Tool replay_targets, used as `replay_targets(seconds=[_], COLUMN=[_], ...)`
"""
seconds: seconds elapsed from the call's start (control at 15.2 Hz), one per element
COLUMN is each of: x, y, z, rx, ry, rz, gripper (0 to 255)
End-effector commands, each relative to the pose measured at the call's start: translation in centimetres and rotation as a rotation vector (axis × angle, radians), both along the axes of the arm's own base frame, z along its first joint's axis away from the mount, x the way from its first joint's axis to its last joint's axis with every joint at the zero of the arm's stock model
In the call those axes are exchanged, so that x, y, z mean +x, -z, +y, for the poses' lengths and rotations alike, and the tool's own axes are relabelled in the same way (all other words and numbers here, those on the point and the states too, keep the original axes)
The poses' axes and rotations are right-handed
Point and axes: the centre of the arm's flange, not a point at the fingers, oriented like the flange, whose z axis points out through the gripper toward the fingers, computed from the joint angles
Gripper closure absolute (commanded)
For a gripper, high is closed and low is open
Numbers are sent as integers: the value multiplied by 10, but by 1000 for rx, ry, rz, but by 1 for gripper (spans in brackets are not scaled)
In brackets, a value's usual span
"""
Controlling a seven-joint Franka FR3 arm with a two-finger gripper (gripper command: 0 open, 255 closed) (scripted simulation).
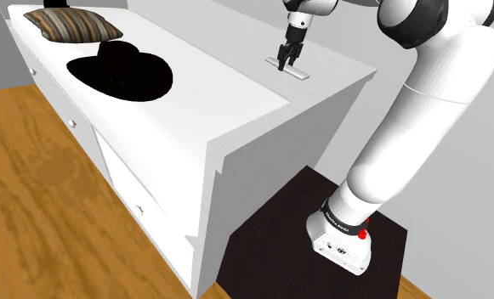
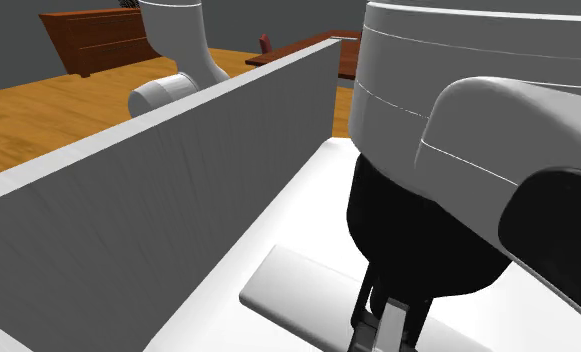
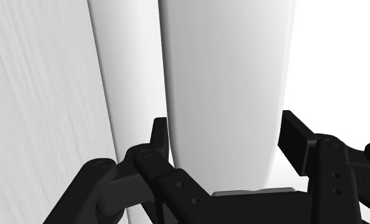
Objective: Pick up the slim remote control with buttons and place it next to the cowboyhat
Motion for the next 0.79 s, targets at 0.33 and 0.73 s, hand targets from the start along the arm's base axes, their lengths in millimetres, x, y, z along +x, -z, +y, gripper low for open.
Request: replay_targets(seconds=[0.33, 0.73], x=[3, 24], y=[-31, -31], z=[12, 89], rx=[0, 0], ry=[0, 0], rz=[0, 0], gripper=[255, 255])
